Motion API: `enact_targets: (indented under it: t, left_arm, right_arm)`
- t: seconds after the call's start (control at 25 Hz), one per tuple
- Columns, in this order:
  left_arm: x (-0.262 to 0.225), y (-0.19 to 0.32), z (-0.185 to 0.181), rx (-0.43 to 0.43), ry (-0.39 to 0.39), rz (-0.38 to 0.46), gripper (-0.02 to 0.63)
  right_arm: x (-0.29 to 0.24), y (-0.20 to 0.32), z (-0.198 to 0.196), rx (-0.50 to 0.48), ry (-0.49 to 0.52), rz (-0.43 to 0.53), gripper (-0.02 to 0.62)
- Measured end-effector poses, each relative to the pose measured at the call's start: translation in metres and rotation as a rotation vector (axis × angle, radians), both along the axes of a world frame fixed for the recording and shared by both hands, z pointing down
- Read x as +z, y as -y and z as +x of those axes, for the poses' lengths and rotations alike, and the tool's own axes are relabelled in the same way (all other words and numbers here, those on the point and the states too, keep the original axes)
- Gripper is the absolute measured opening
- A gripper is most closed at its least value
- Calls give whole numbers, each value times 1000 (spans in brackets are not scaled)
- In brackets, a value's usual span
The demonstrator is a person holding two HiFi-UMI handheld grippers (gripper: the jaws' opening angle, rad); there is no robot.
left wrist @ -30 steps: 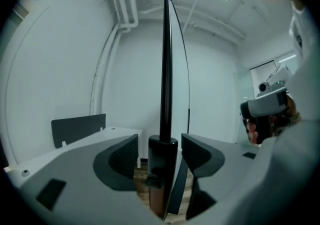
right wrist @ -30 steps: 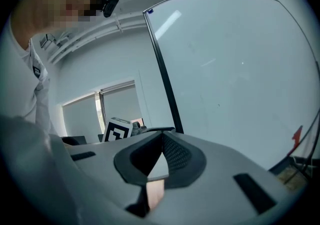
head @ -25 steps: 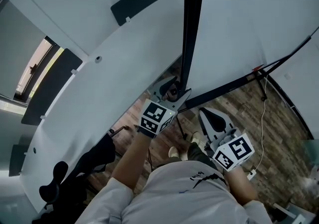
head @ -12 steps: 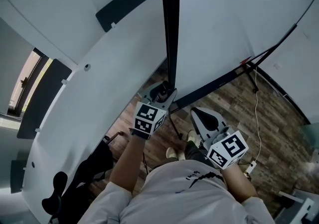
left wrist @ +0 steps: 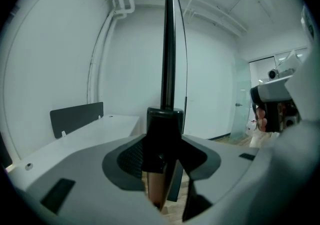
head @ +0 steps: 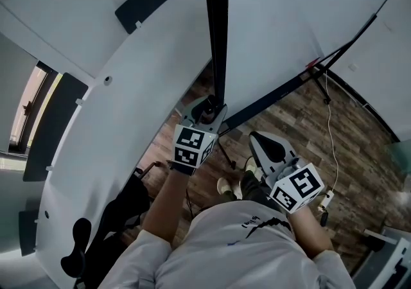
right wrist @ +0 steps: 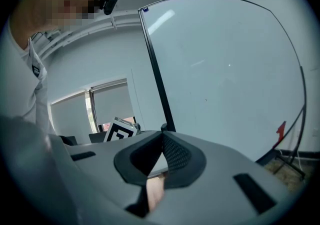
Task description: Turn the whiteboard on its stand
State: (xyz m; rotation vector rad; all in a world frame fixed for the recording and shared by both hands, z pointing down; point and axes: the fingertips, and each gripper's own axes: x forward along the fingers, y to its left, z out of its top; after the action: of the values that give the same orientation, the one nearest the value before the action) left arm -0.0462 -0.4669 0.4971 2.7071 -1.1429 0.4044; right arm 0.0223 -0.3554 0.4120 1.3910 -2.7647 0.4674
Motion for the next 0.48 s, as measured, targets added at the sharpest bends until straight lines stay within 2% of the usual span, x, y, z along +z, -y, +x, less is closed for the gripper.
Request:
enact_targets:
  t: [0.24, 0.48]
  left_arm:
    - [-1, -24, -4, -12, 7, -5, 195]
    - [-1, -57, -9, -52, 4, -15, 195]
  right_arm:
    - [6, -22, 7, 21, 1, -21, 12]
    - [9, -39, 16, -5, 18, -33, 12]
